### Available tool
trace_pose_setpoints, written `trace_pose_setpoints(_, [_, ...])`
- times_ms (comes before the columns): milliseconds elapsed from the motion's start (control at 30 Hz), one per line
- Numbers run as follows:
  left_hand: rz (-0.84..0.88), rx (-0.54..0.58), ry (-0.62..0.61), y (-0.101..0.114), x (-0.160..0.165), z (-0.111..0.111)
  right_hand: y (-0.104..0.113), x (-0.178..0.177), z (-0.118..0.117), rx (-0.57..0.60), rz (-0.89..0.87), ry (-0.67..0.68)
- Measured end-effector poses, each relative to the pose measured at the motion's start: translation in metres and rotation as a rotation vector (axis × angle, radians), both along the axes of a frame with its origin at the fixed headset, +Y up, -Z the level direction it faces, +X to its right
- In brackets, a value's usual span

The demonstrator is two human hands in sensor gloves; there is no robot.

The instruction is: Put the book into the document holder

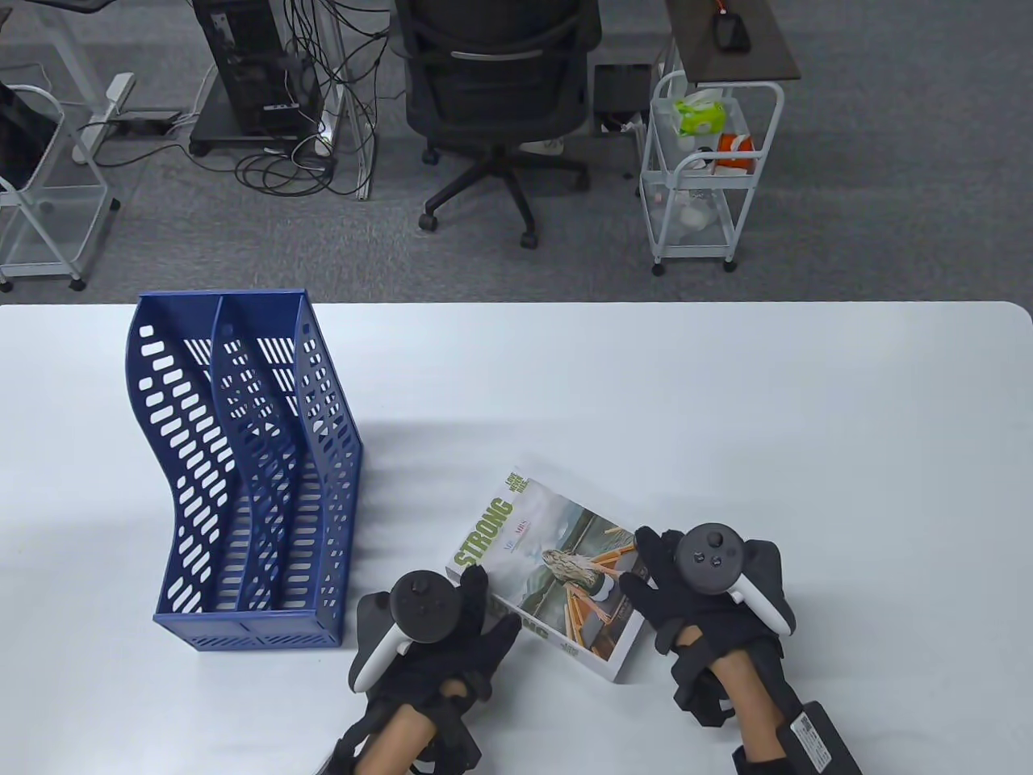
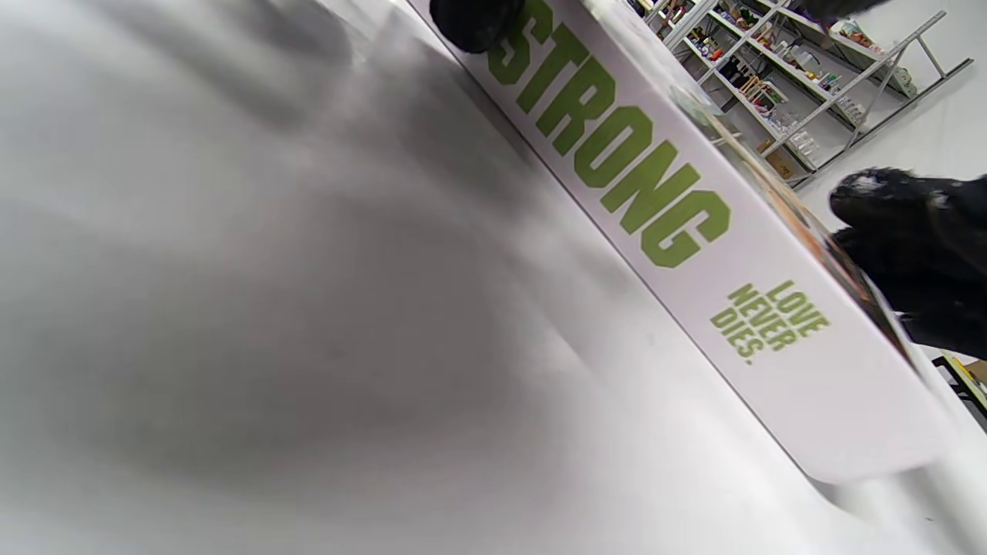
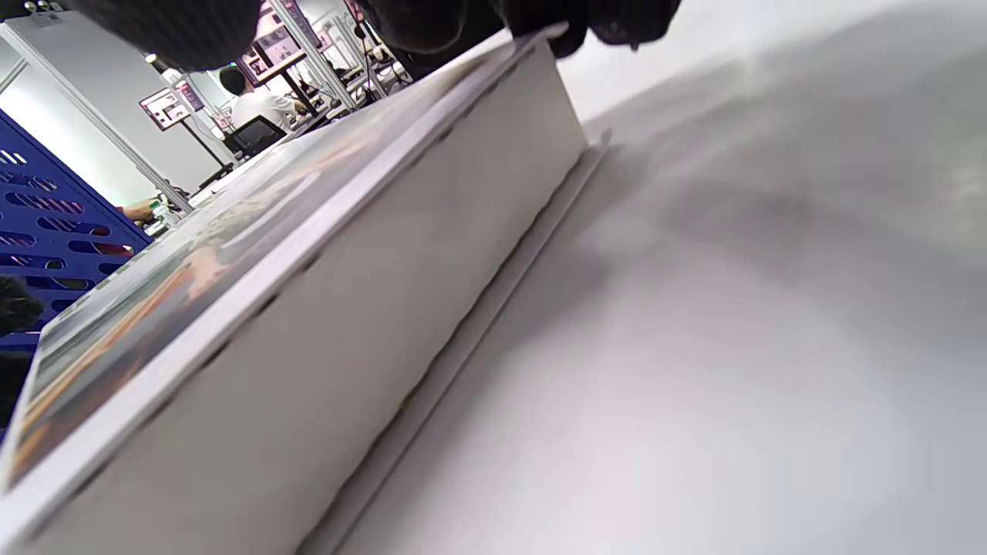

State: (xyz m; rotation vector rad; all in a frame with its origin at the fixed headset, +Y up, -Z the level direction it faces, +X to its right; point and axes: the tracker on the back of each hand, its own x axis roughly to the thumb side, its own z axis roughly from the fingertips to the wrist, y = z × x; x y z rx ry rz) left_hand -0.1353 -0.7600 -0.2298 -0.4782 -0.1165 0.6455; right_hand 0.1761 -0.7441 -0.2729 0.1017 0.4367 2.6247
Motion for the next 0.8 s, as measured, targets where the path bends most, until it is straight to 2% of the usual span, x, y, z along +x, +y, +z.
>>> trace_pose_setpoints(267, [0.064, -0.036, -0.028, -0.005, 0.004, 0.0, 0.007, -0.011, 0.009, -0.021, 0.093, 0.029])
trace_pose_setpoints(633, [0.074, -0.013, -0.036, -0.005, 0.005, 0.0, 0.015, -0.026, 0.02, -0.031, 0.171, 0.074])
trace_pose_setpoints(800, [0.08, -0.01, -0.037, -0.003, 0.005, 0.0, 0.019, -0.033, 0.026, -0.046, 0.153, 0.121])
